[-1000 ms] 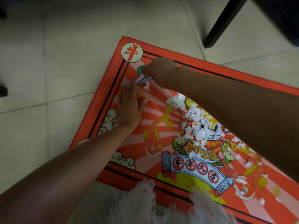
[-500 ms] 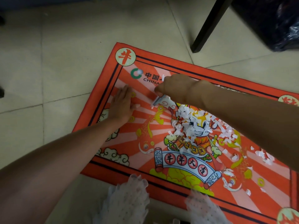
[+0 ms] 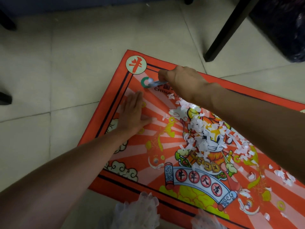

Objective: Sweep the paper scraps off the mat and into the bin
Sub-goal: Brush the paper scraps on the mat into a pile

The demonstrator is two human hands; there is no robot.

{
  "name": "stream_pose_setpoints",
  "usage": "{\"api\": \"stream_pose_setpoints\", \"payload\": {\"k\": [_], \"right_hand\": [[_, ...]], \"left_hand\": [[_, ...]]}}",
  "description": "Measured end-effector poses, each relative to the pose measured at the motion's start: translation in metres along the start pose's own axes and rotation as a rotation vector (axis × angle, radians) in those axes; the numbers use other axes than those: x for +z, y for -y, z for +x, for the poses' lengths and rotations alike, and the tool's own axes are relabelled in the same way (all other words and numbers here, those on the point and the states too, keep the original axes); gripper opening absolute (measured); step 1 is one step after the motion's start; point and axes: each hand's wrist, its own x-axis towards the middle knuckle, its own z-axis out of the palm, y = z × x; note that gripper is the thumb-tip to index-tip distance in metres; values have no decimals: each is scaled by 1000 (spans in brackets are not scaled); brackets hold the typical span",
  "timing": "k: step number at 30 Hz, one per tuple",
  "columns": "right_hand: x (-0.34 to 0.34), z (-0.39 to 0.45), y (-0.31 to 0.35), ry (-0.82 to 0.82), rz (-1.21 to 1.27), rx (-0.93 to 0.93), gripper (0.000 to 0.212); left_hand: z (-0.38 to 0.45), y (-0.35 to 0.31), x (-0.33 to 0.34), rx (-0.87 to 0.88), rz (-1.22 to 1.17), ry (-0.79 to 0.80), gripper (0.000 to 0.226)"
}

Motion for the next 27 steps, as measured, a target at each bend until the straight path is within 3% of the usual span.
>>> {"api": "stream_pose_setpoints", "payload": {"k": [7,13,20,27], "right_hand": [[1,42,9,46,2,-30,33],[13,50,12,114,-27,-68,52],[8,31,5,184,-98,-114,43],[2,-20,-3,294,-168,-188,46]], "left_hand": [[9,11,12,34,6,-23,117],[9,15,18,57,41,-61,115],[9,15,18,82,91,-57,116],[4,7,14,117,186,8,90]]}}
